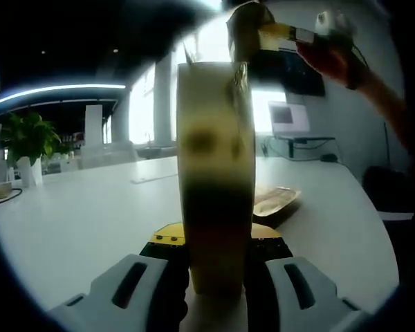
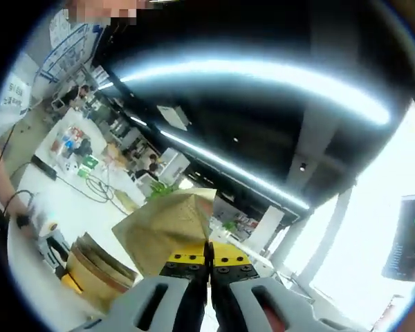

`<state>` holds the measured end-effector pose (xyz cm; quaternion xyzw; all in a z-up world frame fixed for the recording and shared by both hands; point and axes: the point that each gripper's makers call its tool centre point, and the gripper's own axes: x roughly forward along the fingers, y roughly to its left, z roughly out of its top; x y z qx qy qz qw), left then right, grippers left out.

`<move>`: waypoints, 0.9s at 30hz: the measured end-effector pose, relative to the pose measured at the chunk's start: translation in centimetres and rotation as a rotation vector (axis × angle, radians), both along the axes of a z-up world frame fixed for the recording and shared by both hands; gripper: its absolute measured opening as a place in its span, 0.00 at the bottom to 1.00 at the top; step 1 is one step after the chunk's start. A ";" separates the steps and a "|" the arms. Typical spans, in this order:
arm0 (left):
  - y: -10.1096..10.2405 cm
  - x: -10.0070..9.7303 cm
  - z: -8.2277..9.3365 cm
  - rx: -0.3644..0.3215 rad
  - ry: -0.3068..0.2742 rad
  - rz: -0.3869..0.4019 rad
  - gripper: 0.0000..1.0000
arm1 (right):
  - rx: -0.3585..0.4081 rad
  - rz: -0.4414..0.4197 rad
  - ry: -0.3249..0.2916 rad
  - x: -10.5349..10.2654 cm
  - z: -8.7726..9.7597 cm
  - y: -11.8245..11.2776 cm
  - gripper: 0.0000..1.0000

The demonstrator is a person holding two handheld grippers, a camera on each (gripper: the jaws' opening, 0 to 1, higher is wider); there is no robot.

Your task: Extract single mask from mask box in order stack masks on table

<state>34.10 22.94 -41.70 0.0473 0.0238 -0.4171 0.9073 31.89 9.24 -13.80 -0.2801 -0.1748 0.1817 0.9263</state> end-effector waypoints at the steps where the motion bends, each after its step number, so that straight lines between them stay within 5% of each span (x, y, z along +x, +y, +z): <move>1: 0.0 0.0 0.0 0.000 0.000 -0.001 0.20 | -0.003 -0.020 -0.001 0.1 -0.2 -0.2 0.00; 4: -0.1 -0.1 0.0 0.000 -0.002 -0.003 0.20 | -0.039 -0.080 -0.001 0.4 -0.7 -1.0 0.00; 11: 0.0 0.0 0.0 -0.001 -0.001 -0.004 0.20 | 0.040 -0.159 0.004 0.8 -1.6 -3.1 0.00; 20: 0.0 0.0 0.0 -0.001 -0.002 -0.004 0.20 | -0.086 -0.294 0.027 2.1 -4.0 -5.1 0.00; 27: 0.0 0.0 0.0 -0.001 -0.001 -0.003 0.20 | -0.077 -0.335 0.039 2.9 -4.8 -6.0 0.00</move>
